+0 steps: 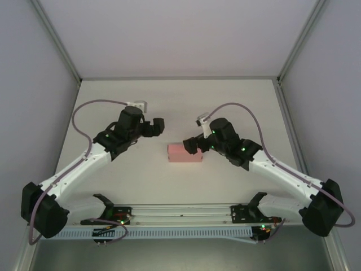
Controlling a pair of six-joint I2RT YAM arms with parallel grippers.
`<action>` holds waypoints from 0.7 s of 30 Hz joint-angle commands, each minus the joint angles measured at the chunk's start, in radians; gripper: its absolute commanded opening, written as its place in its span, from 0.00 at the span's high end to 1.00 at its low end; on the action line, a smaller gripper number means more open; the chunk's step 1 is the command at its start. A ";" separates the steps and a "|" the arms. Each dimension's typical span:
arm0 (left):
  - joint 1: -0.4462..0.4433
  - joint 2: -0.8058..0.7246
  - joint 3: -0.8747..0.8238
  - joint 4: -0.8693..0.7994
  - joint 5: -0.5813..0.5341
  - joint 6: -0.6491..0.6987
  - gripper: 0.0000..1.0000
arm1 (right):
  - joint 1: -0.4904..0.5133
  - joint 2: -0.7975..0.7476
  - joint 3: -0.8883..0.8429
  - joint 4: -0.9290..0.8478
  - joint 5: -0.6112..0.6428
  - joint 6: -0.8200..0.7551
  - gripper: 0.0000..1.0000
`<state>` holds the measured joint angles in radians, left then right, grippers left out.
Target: Assemble paper box
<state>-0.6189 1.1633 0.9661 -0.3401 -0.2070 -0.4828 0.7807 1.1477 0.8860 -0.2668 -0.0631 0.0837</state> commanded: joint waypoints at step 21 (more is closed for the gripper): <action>0.095 -0.191 -0.132 -0.054 -0.226 0.012 0.00 | 0.014 0.711 0.543 -0.600 -0.101 -0.840 0.40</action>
<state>-0.5316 0.9722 0.8333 -0.3866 -0.4088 -0.4831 0.7860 1.8412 1.3884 -0.8074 -0.1783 -0.7311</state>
